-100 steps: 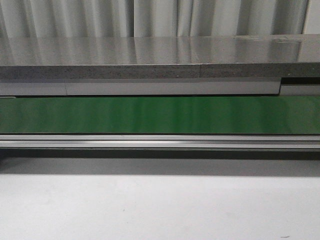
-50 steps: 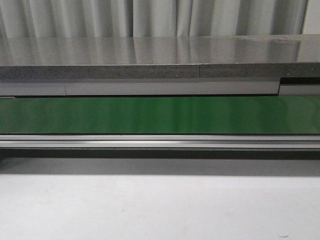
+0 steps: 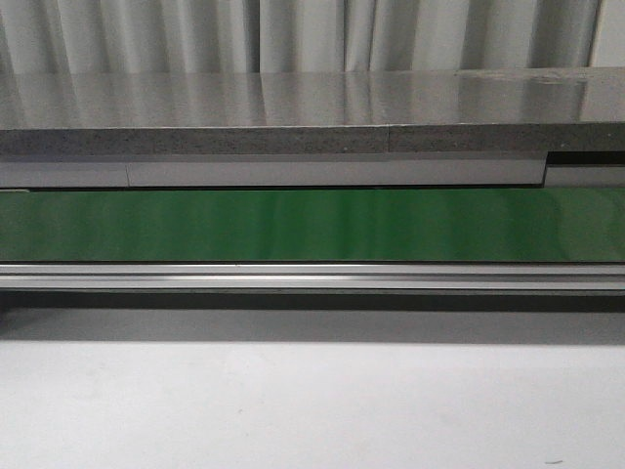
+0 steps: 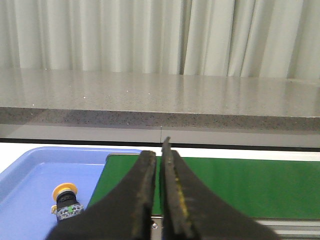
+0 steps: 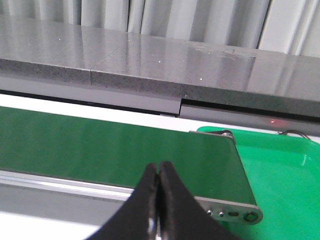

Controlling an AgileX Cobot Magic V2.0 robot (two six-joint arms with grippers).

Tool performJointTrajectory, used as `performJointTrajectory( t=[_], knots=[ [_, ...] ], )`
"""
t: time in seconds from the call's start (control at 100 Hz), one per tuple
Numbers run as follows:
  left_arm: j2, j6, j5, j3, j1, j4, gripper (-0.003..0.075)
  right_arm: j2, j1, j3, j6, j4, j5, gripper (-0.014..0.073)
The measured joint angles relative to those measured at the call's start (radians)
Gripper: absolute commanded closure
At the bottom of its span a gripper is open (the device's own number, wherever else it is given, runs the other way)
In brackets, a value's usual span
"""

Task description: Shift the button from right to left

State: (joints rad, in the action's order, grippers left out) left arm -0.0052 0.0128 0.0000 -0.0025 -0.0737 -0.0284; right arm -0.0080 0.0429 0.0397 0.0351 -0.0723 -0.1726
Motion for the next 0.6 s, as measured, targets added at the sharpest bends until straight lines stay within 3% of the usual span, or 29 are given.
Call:
performJointTrajectory(
  t=[0.6],
  knots=[
    [0.000, 0.000, 0.000, 0.000, 0.000, 0.000, 0.0715, 0.000, 0.000, -0.068, 0.002, 0.008, 0.084, 0.0662]
  ],
)
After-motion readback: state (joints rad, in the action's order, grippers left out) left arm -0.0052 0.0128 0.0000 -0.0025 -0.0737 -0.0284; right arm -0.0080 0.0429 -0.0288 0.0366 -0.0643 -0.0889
